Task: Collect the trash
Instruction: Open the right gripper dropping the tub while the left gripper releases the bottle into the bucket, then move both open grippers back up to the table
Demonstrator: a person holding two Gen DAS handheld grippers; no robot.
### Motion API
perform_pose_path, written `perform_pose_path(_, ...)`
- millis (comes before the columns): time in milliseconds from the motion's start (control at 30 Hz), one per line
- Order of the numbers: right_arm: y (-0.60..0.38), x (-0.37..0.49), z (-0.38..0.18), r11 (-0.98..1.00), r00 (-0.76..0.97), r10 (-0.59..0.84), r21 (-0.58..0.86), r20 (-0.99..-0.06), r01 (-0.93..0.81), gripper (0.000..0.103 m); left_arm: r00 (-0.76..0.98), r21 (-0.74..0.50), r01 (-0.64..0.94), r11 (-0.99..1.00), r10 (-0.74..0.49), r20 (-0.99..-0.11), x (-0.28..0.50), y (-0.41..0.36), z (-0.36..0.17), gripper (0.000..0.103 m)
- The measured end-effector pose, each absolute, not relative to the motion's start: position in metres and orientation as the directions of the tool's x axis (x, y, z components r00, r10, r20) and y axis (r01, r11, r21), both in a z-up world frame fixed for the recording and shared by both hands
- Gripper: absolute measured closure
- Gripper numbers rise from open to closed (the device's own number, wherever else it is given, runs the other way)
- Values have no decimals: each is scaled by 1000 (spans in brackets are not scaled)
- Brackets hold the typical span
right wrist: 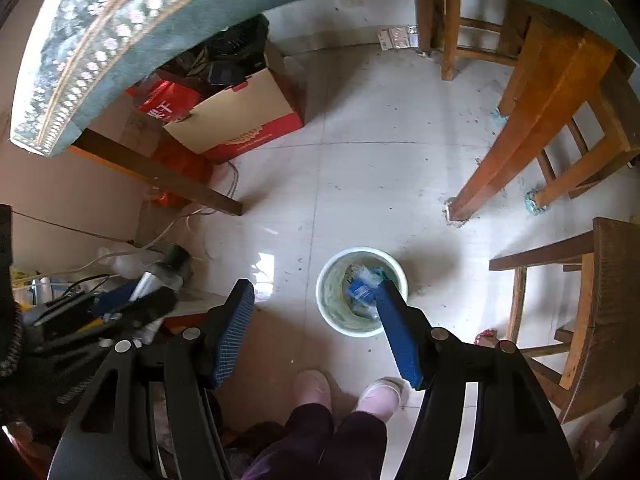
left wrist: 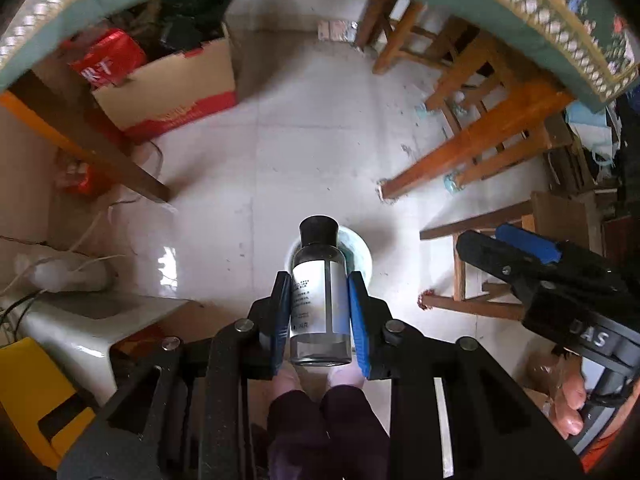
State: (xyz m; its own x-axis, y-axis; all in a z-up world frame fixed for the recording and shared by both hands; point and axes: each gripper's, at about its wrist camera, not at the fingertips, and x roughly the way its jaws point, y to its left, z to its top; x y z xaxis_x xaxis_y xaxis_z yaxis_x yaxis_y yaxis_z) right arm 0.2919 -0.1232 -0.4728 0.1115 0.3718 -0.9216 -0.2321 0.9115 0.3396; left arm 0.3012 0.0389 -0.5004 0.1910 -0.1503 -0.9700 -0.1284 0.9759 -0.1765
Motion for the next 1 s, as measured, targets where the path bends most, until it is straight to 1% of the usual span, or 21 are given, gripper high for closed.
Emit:
perform_pose_path(200, -142, 296, -474, 926, 109, 344, 317, -933, -206, 43, 132, -230, -99, 968, -216, -967, 316, 12, -524, 75)
perform_pose_path(300, -148, 296, -471, 928, 109, 344, 320, -933, -193, 43, 110, -236, -90, 967, -226, -968, 323, 5, -526, 69)
perform_pose_path(433, -150, 297, -463, 930, 120, 341, 316, -932, -186, 43, 107, -240, -80, 968, -231, -967, 329, 2, -517, 69)
perform_pose_path(600, -151, 298, -442, 929, 134, 348, 323, -928, -180, 43, 129, -225, -64, 972, -216, -968, 329, 4, -488, 69)
perform_pose_path(733, -151, 297, -411, 928, 161, 351, 321, -922, -188, 43, 149, -214, -53, 975, -204, -968, 327, 7, -455, 69)
perform_pose_path(833, -150, 296, -386, 928, 184, 354, 319, -917, -194, 43, 180, -207, -43, 977, -196, -964, 324, 9, -421, 69)
perform_pose_path(1000, -151, 288, -329, 929, 242, 353, 307, -904, -208, 43, 249, -207, -34, 978, -192, -949, 317, 14, -357, 69)
